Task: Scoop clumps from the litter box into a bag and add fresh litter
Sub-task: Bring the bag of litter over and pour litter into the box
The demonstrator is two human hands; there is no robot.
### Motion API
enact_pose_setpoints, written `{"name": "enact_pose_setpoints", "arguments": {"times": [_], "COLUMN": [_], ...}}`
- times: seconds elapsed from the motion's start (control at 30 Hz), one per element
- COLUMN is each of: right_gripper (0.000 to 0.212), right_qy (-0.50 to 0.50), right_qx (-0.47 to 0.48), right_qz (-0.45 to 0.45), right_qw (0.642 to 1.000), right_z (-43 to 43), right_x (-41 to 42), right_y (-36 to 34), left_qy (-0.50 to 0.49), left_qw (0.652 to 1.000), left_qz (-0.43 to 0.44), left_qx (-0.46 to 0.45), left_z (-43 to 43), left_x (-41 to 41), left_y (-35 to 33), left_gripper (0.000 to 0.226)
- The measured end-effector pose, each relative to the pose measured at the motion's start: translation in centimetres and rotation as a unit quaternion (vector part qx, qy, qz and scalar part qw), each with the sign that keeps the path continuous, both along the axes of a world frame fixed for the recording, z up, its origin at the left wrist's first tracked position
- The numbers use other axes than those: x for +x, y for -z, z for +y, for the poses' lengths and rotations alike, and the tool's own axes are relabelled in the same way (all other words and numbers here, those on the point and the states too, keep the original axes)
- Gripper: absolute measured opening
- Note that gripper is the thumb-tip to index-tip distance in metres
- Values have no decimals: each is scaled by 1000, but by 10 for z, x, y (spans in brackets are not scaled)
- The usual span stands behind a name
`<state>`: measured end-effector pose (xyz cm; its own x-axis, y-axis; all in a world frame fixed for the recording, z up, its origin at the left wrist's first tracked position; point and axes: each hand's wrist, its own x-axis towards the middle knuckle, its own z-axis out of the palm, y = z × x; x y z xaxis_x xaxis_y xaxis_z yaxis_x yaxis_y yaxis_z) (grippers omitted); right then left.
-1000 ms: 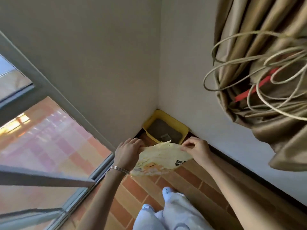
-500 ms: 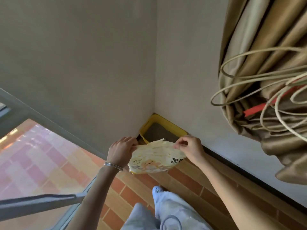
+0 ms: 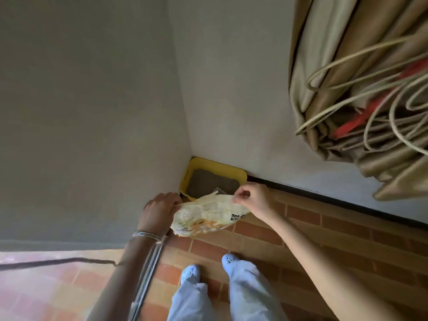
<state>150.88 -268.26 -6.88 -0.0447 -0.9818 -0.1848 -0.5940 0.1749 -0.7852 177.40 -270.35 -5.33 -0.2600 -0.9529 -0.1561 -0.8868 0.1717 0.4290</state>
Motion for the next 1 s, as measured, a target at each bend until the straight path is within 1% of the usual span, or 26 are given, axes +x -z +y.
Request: {"name": "enact_pose_setpoints", "arguments": {"times": [0.1,0.2,0.37,0.5,0.6,0.73,0.9,1.0], "right_gripper": [29,35,31,12,12,12,12,12], "right_qy": [56,88,107,113,127,122,100,85], "right_qx": [10,13,30,32,26,20,-26,-59], "right_qz": [-12,-17,-30,-20,-16,-11,46,46], "right_qw": [998,996,993,993,991,992,994,994], "right_z": [0,-1,-3,-3,9,8,-14,-29], "right_x": [13,23,29,34,37,35,21,13], "right_y": [14,33,86,152,212,287,372,423], "left_qy": [21,34,49,69,78,90,95,103], "left_qw": [1000,999,999,998,997,995,992,988], "left_qz": [4,7,17,5,-3,9,23,25], "left_qx": [14,10,-7,-8,-6,-33,-85,-116], "left_z": [-14,-24,-36,-48,-49,-52,-66,-76], "left_x": [11,17,19,18,19,18,10,8], "left_y": [16,34,90,161,221,297,387,437], "left_gripper": [8,8,7,7,6,7,15,18]}}
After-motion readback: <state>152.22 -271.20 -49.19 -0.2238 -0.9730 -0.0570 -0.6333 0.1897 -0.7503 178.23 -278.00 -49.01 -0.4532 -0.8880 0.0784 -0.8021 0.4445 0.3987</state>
